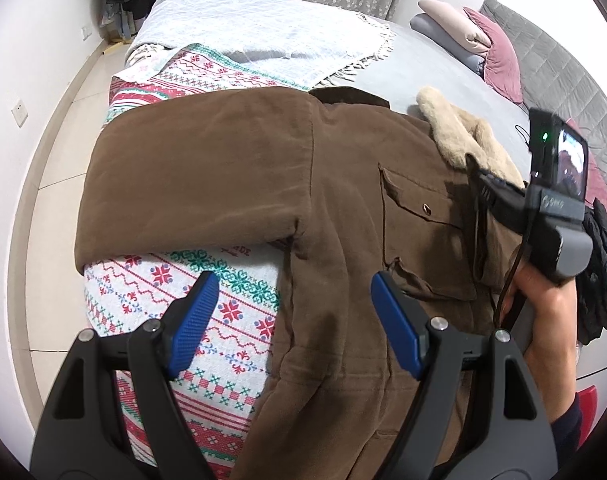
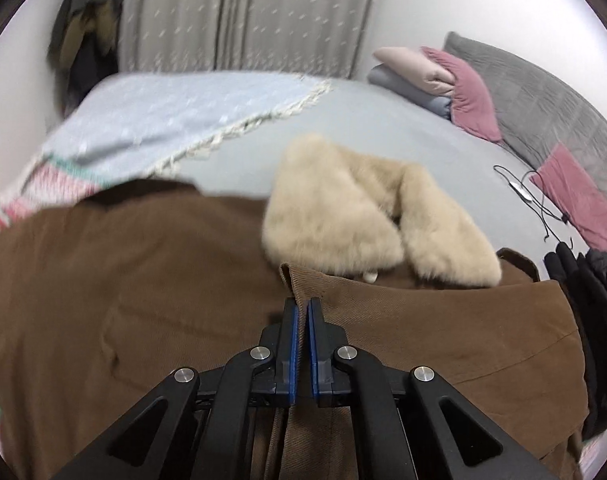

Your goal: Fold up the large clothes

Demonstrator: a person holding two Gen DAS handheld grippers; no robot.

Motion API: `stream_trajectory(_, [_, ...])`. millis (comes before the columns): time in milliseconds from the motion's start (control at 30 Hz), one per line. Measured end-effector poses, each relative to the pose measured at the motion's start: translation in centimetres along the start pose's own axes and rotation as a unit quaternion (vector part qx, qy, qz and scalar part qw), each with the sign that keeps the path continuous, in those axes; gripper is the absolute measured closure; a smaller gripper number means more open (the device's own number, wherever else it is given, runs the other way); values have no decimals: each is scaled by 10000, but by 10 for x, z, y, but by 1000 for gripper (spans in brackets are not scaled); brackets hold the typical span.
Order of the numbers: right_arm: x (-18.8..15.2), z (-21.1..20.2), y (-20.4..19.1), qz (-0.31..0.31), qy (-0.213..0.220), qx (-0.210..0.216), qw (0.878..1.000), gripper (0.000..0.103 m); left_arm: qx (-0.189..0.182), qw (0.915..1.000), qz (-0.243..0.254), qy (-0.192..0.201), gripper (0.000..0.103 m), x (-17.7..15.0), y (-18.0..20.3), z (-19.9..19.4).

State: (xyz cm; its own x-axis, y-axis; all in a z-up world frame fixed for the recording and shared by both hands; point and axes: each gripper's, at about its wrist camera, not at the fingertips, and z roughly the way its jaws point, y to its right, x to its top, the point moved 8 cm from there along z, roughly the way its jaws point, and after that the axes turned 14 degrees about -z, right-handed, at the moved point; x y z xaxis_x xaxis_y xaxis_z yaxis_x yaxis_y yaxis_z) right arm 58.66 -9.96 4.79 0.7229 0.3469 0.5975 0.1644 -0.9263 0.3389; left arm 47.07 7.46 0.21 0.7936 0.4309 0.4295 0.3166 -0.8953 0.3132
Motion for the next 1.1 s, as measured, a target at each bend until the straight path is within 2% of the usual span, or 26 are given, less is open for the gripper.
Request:
stream_trajectory(100, [4,12,-1,-8,-44,-23,10000,99,15,10000,11,-20,24,-1,0,2])
stream_trajectory(233, [-9,42,-21,-273,-322,-41,9991,98,25,10000,0,-61,24,-1,-1,4])
stream_trajectory(367, [-10,49,-29,-498,-314,-173,9981,89,13,9998,-173,-100,24,5,-12,6])
stream_trajectory(600, [-5,21,-33,-194,-165,202,9995,76,-117,9934,-1114,-265,24,29,-71,7])
stream_trajectory(700, [-2,-4,-41,-375,-2,102,9992,68,-363,9790,-1993,-248,24,51,-121,5])
stream_trajectory(767, [0,-24,-48,-501,140,53,9986,62,-427,9621,-2685,-220,23,61,-163,9])
stream_trajectory(867, [1,-50,-56,-579,269,40,9980,58,-546,9276,-3682,-331,23,60,-224,32])
stream_trajectory(900, [1,-56,-58,-597,292,77,9978,57,-714,9122,-4011,-433,23,54,-241,45])
stream_trajectory(933, [0,-64,-62,-637,318,127,9974,55,-943,8938,-4345,-583,23,47,-255,58])
stream_trajectory(1000, [-4,-74,-70,-725,353,215,9965,53,-1413,8438,-5118,-787,23,27,-277,79])
stream_trajectory(1067, [-11,-85,-82,-869,349,347,9950,51,-1763,7841,-5904,-749,23,7,-295,94])
stream_trajectory(1100, [-15,-89,-86,-932,346,378,9943,50,-1883,7617,-6156,-740,23,-2,-298,101])
